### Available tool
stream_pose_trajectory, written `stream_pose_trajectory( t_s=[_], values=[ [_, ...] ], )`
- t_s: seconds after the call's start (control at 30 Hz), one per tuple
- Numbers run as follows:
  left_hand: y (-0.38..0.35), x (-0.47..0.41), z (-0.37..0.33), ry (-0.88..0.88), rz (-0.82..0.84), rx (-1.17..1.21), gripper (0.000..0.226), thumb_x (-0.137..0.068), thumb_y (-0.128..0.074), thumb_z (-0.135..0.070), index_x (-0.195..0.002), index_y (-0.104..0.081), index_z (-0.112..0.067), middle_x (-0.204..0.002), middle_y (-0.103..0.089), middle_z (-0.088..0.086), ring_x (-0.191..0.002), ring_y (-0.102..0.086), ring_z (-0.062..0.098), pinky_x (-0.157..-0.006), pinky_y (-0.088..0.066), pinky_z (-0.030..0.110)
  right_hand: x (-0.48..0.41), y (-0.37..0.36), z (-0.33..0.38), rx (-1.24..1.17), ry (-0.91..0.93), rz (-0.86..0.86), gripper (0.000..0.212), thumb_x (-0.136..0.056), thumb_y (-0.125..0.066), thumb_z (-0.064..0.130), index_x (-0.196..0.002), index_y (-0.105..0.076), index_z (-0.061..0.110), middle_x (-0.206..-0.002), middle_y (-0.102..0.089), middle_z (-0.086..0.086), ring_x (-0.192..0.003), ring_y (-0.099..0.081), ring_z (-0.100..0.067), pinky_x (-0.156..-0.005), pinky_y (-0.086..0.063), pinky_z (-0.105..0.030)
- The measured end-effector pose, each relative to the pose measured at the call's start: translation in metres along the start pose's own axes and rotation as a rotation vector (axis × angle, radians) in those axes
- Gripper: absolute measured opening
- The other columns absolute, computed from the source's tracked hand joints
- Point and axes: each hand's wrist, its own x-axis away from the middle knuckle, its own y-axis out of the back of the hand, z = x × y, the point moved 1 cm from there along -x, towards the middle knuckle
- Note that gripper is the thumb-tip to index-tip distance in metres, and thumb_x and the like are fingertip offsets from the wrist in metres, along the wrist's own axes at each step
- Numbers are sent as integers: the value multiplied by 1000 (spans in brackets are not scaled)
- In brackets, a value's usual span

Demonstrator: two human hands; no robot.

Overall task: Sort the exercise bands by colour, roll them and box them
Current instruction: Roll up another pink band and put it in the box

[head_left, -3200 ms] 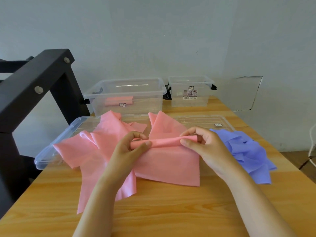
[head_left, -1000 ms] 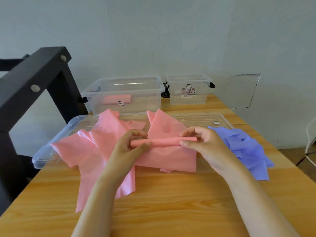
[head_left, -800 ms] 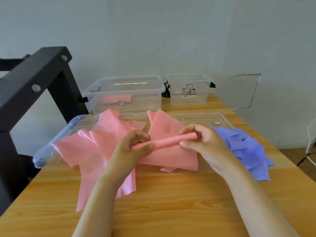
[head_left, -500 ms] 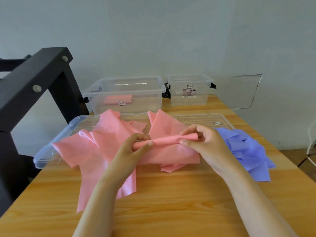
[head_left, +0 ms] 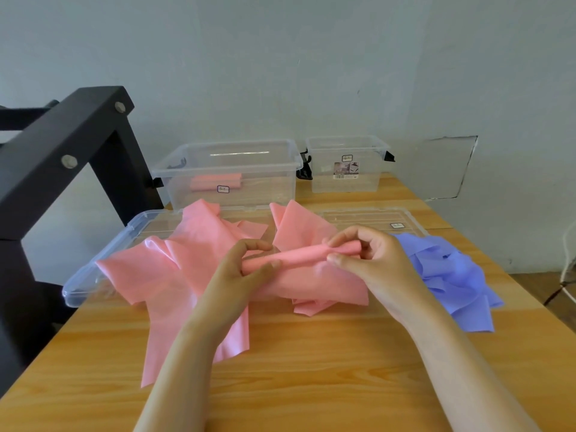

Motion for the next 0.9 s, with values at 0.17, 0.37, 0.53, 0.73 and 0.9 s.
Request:
stream_pose_trajectory(
  t_s=[0.17, 0.37, 0.53, 0.73, 0.9],
  values=[
    [2, 1, -6, -80, -38, 112, 27, -79, -72, 0, -101, -59, -10, -98, -71, 7, -80, -66, 11, -60, -53, 19, 1, -1, -4, -37, -85, 41, 18, -81, -75, 21, -91, -69, 35, -92, -71, 16, -88, -66, -7, -74, -47, -23],
    [3, 0, 0, 14, -3, 46, 31, -76, -74, -39, -103, -65, -26, -109, -72, -6, -104, -66, 17, -91, -51, 33, 1, -3, 0, 29, -5, -25, 23, -80, -75, 9, -78, -69, 32, -91, -72, 13, -89, -66, -8, -81, -48, -27],
    [1, 2, -7, -48, -50, 111, 29, -81, -73, -7, -106, -59, -11, -101, -73, 10, -80, -68, 12, -63, -54, 20, 1, -2, 0, -50, 14, 17, 27, -80, -74, 2, -83, -68, 29, -96, -72, 9, -89, -66, -11, -77, -50, -28],
    [1, 2, -8, -68, -85, 177, 26, -83, -72, -3, -105, -59, -7, -95, -67, 5, -79, -65, 10, -64, -54, 22, 3, -5, -4, 8, -21, -13, 11, -82, -75, 22, -83, -68, 30, -82, -68, 18, -79, -62, -1, -71, -43, -19],
    [-1, 1, -3, -20, -45, 9, 13, -90, -68, -25, -102, -65, -20, -108, -71, -1, -99, -66, 18, -79, -56, 29, 3, -7, 0, 1, 45, -14, 24, -81, -73, 3, -80, -65, 25, -87, -71, 16, -87, -64, -1, -75, -43, -17]
  ],
)
